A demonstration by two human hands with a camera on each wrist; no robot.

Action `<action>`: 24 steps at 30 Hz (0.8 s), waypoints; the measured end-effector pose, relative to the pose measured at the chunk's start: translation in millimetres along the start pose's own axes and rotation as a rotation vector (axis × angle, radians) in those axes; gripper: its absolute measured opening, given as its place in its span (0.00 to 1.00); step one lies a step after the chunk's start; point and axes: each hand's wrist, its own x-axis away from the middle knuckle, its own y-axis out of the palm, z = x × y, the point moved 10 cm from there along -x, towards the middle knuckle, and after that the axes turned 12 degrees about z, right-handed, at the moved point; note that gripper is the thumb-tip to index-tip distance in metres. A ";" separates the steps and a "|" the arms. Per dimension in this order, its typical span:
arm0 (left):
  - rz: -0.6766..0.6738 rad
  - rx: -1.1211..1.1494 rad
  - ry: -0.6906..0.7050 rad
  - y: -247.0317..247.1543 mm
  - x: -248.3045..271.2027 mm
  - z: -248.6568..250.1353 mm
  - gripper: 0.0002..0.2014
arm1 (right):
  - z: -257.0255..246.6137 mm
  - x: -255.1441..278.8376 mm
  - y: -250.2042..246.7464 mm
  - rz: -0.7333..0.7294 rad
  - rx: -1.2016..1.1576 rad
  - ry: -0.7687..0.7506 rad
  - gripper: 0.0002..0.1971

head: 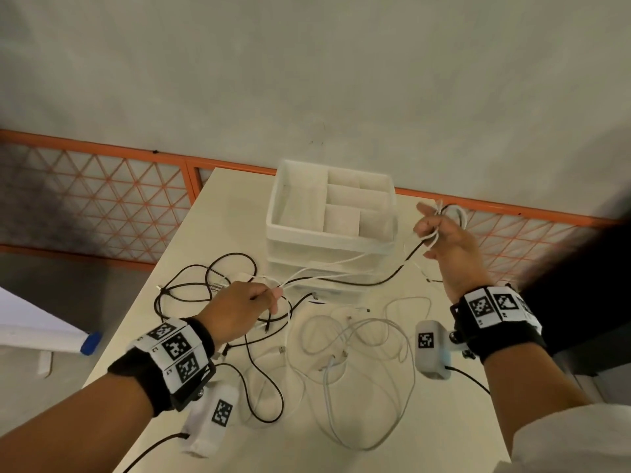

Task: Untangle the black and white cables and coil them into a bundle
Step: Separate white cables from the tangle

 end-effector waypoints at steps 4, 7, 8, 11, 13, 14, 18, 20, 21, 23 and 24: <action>0.013 0.043 -0.073 7.1 3.0 -24.2 0.21 | 93.9 18.4 -8.1 -0.122 0.574 0.196 0.28; -0.014 0.257 -0.170 12.0 6.2 -26.1 0.19 | 149.2 46.9 -22.9 -0.116 0.890 0.404 0.42; -0.021 0.339 -0.190 11.8 7.0 -21.1 0.18 | 163.5 57.5 -21.9 -0.148 0.923 0.475 0.39; -0.058 0.601 -0.197 8.1 5.4 5.7 0.15 | 173.6 75.9 -4.0 -0.251 0.841 0.520 0.12; -0.044 0.712 -0.171 0.4 1.7 22.6 0.14 | 151.8 72.5 11.4 -0.293 0.801 0.353 0.10; -0.032 0.747 -0.157 -3.7 -0.3 29.1 0.14 | 131.8 72.1 20.4 -0.313 0.790 0.260 0.11; -0.003 0.739 -0.074 -10.8 -5.0 54.2 0.13 | 48.5 78.6 54.4 -0.376 0.584 0.059 0.09; -0.029 0.691 -0.038 -1.4 -4.0 63.7 0.13 | 9.1 81.9 65.6 -0.351 0.432 0.007 0.08; -0.046 0.662 -0.030 6.6 -2.9 65.7 0.12 | -10.3 81.7 67.9 -0.315 0.339 -0.006 0.08; -0.077 0.558 -0.031 24.7 0.0 60.1 0.11 | -33.6 76.7 63.0 -0.204 0.168 -0.003 0.12; -0.089 0.495 -0.035 32.1 1.7 53.6 0.12 | -37.7 72.2 57.2 -0.143 0.098 0.011 0.13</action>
